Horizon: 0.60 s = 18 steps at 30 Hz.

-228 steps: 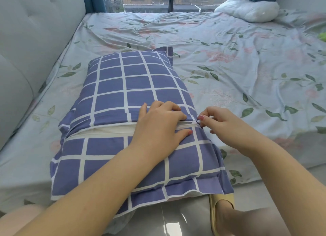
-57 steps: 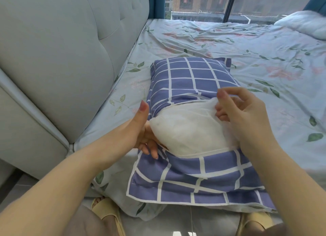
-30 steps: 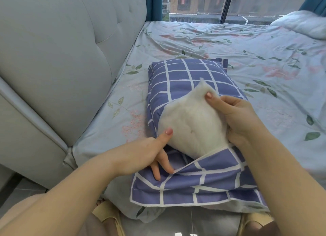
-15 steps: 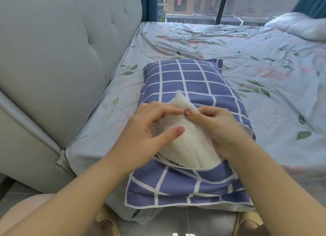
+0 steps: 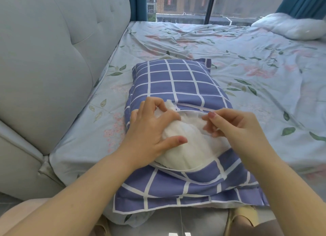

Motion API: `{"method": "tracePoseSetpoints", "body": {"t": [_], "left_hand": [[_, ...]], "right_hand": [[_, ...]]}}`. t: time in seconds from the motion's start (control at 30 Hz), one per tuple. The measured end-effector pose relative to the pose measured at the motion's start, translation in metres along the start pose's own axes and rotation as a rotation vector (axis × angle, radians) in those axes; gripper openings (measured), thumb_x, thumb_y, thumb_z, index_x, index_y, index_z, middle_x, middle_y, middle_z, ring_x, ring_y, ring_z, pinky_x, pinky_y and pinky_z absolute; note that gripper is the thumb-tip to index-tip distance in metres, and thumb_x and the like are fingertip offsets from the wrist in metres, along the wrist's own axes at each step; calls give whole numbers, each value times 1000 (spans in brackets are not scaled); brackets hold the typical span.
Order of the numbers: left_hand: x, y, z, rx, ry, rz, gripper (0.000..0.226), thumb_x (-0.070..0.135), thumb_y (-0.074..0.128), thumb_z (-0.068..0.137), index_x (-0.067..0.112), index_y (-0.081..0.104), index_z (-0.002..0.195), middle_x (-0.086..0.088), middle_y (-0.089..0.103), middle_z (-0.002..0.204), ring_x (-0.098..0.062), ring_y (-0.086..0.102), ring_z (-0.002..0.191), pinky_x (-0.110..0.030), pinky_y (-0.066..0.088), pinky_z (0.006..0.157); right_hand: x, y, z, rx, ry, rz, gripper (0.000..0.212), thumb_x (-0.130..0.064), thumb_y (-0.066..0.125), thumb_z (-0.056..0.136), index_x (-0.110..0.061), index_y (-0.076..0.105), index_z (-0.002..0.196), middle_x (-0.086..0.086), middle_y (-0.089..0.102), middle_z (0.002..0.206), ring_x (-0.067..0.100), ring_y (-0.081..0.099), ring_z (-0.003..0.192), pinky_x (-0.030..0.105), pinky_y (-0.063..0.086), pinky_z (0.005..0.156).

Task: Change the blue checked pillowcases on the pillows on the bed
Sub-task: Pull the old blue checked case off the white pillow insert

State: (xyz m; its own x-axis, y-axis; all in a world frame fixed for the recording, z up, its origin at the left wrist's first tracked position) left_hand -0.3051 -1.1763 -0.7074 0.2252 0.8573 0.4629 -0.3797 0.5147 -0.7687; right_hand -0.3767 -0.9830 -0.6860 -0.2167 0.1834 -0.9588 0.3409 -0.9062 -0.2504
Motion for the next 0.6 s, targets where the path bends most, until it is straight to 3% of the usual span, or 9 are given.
{"method": "tracePoseSetpoints", "body": {"t": [0.13,0.23,0.37,0.47,0.6], "left_hand": [[-1,1,5,97,37,10,51,82,41,78,33,52,88,10,37,115,-10,34,105,-44,33,89],[2,0,9,155,68,28,59,81,38,81,24,50,74,12,51,97,-9,39,90,-41,36,81],[-4,-5,13,212,-44,-62,60,71,55,76,16,40,57,11,40,60,-7,33,65,-35,36,67],[-6,-10,13,209,-140,-147,66,66,64,73,9,35,55,4,36,53,-11,35,60,-26,32,61],[-13,-25,16,298,-290,-282,62,41,79,78,11,30,55,1,28,55,-8,26,54,-25,23,52]], "right_hand": [[4,-10,-8,-236,-33,-179,36,-39,50,91,-15,76,84,2,73,77,14,68,74,19,53,75],[12,-9,-12,-367,-53,-297,46,-49,41,99,-23,73,77,-4,71,78,9,65,76,17,48,75],[14,-13,-15,-427,-110,-389,58,-62,32,91,-17,60,67,4,59,68,10,52,63,21,43,65],[17,-13,-16,-433,-143,-547,66,-69,27,87,-11,45,62,7,43,60,18,38,55,28,35,57],[15,-13,-15,-363,-152,-606,64,-67,28,92,-15,28,56,0,25,51,12,25,47,23,27,50]]}}
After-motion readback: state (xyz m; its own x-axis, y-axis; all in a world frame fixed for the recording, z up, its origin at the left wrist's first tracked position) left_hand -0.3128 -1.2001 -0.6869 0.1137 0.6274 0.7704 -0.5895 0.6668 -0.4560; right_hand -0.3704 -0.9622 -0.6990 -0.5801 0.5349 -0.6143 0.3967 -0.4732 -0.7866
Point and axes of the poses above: each hand's wrist, its own z-axis towards the middle knuckle, its own y-axis out of the palm, x = y × z, the point moved 4 cm from there along z, towards the middle knuckle
